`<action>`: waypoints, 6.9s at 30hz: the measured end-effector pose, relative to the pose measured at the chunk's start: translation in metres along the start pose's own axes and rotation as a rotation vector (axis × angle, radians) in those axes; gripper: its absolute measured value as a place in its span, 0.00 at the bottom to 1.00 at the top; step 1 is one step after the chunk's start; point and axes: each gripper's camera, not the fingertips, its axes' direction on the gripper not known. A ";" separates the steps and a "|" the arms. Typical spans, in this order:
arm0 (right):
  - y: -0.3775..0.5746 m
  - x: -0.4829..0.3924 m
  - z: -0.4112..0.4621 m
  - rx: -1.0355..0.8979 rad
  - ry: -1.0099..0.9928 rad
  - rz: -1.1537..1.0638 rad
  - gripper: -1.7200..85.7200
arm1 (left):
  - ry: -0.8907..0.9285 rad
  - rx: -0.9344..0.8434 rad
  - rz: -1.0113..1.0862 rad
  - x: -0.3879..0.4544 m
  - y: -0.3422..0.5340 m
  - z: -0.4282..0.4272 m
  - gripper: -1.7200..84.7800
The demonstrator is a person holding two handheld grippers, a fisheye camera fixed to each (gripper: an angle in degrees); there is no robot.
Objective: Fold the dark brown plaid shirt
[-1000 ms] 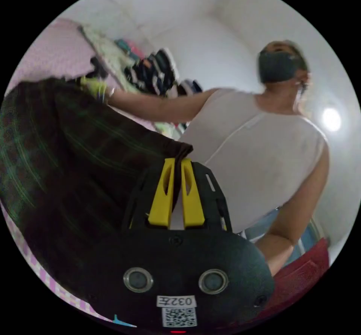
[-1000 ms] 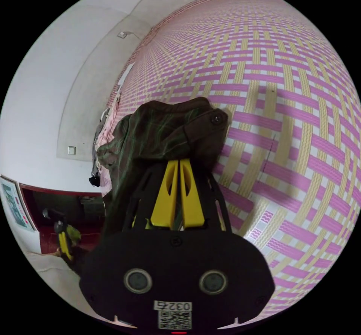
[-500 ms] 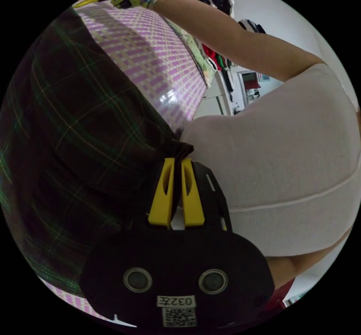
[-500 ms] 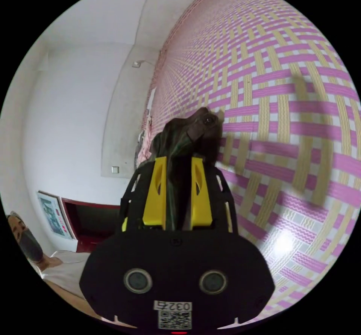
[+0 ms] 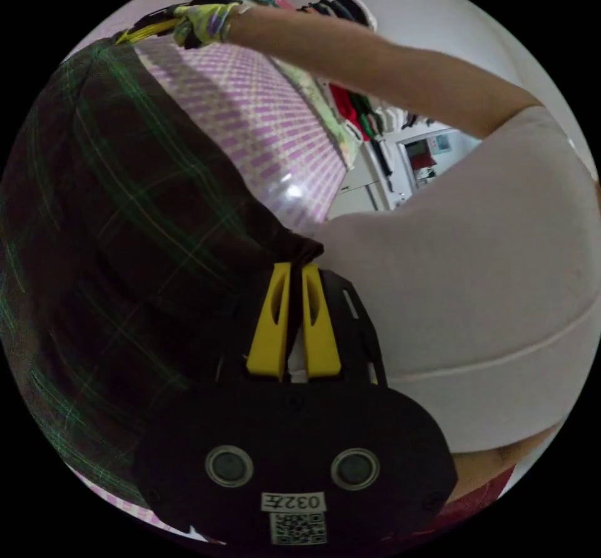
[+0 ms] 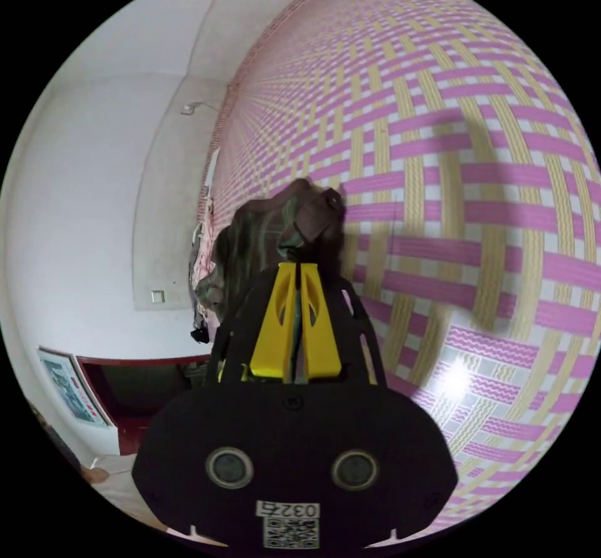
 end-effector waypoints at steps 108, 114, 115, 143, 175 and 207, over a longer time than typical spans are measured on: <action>0.367 -0.243 0.129 -0.278 0.516 -0.554 0.01 | -0.311 0.768 -0.848 -0.209 0.498 -0.058 0.01; 0.357 -0.251 0.091 -0.139 0.359 -0.416 0.01 | -0.111 1.250 -0.907 -0.266 0.583 -0.132 0.09; 0.357 -0.253 0.088 -0.125 0.357 -0.399 0.01 | -0.092 1.316 -0.919 -0.272 0.593 -0.140 0.09; 0.269 -0.339 0.112 -0.081 0.099 -0.415 0.06 | -0.075 1.483 -0.255 -0.235 0.562 -0.218 0.01; 0.126 -0.402 0.011 -0.095 -0.215 -0.584 0.05 | -0.438 0.578 -0.595 -0.125 0.378 -0.049 0.11; 0.119 -0.274 -0.273 0.262 0.005 -0.358 0.03 | -0.211 0.312 -0.347 -0.101 0.154 -0.032 0.00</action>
